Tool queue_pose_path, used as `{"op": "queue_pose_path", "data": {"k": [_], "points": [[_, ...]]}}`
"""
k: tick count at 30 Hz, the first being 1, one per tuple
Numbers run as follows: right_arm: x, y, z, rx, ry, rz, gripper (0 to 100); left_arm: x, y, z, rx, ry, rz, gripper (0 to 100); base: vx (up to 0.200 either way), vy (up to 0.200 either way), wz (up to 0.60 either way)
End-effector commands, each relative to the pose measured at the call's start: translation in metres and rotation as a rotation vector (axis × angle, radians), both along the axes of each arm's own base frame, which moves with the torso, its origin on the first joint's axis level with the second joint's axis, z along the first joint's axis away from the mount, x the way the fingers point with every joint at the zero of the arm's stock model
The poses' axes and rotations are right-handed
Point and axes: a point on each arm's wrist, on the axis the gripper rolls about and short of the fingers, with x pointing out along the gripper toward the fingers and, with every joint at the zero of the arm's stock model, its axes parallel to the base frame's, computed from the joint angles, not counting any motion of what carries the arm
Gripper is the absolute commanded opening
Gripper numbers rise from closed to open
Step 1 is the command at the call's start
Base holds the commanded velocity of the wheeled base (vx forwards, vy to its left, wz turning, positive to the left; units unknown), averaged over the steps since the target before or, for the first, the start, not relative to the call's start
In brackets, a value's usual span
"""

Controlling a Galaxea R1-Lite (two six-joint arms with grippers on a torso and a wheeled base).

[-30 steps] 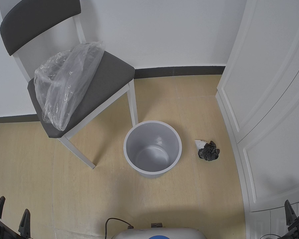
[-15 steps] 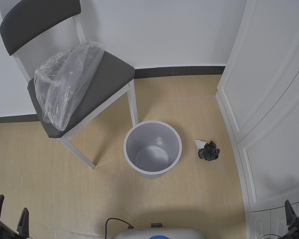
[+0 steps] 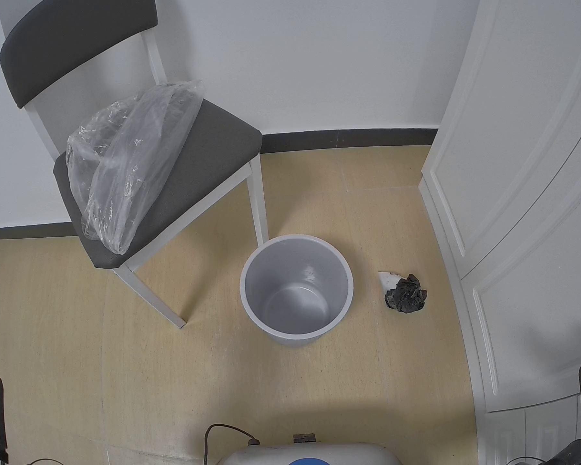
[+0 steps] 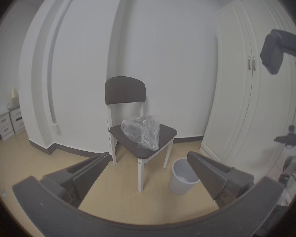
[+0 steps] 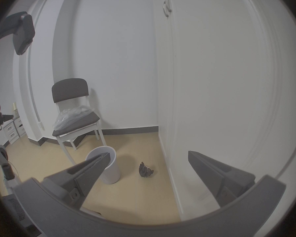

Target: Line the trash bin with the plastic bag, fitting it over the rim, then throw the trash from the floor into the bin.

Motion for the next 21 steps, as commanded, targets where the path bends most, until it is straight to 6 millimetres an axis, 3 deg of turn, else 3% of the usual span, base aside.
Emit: {"op": "queue_pose_path", "data": {"k": [1,2,3,5,8,14,21], "points": [[0.035,0.001,0.042,-0.047,0.177,0.072,100,0.034,0.000,0.036,0.153,0.197,-0.053,100,0.000,0.000,0.00],[0.053,0.002,0.061,-0.058,0.182,0.089,100,0.054,-0.002,0.053,0.189,0.253,-0.069,100,0.000,0.000,0.00],[0.054,0.002,0.063,-0.058,0.182,0.091,100,0.056,-0.002,0.055,0.192,0.256,-0.069,100,0.000,0.000,0.00],[0.086,0.006,0.091,-0.091,0.165,0.112,100,0.093,-0.007,0.082,0.260,0.309,-0.086,100,0.000,0.000,0.00],[0.105,0.007,0.105,-0.091,0.155,0.109,100,0.126,-0.012,0.097,0.382,0.342,-0.109,100,0.000,0.000,0.00],[0.104,0.007,0.115,-0.090,0.119,0.109,100,0.167,-0.027,0.101,0.568,0.406,-0.149,100,0.000,0.000,0.00],[0.091,0.007,0.117,-0.088,0.076,0.112,100,0.201,-0.044,0.103,0.612,0.469,-0.110,100,0.000,0.000,0.00]]}}
